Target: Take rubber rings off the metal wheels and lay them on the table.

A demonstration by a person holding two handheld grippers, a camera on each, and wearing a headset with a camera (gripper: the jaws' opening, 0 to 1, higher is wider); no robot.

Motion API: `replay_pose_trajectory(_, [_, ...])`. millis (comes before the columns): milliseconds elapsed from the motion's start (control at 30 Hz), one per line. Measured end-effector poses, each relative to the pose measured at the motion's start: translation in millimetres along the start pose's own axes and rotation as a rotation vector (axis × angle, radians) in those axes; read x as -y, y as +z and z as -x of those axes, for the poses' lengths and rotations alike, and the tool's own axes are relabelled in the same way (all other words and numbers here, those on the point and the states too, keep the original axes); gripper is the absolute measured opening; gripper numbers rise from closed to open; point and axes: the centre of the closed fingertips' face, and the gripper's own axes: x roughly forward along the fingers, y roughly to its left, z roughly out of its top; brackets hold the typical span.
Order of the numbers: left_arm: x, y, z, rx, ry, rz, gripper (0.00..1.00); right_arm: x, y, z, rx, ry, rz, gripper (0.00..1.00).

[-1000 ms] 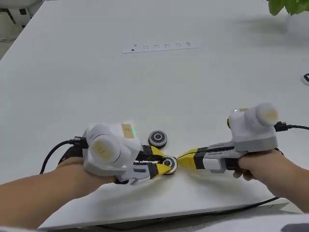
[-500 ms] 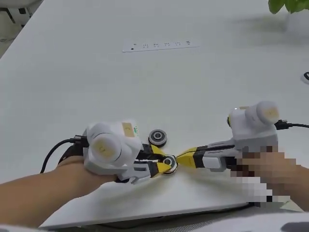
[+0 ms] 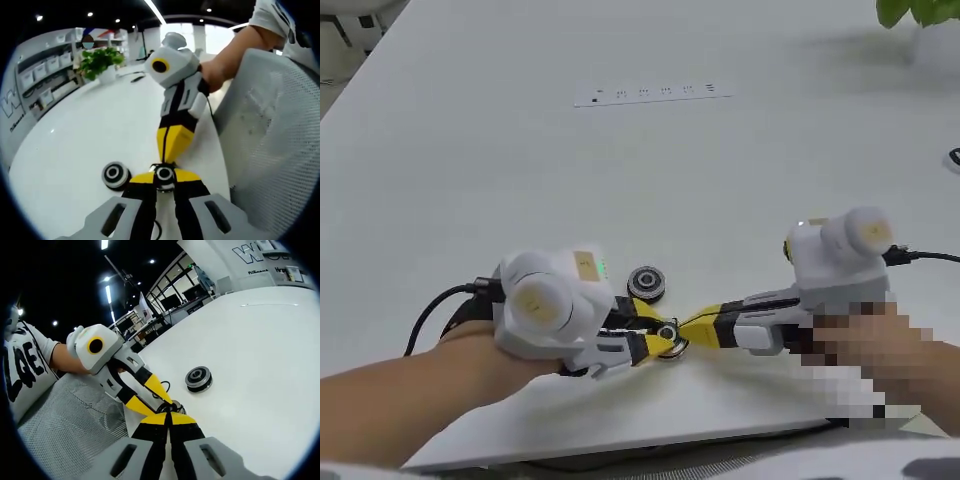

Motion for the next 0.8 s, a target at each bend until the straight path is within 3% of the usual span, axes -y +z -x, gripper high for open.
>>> replay_pose_trajectory(800, [0.5,0.3,0.0,0.002,-0.002,-0.001,0.12,-6.6,6.0,-2.6,0.036,0.038,-0.018,0.00])
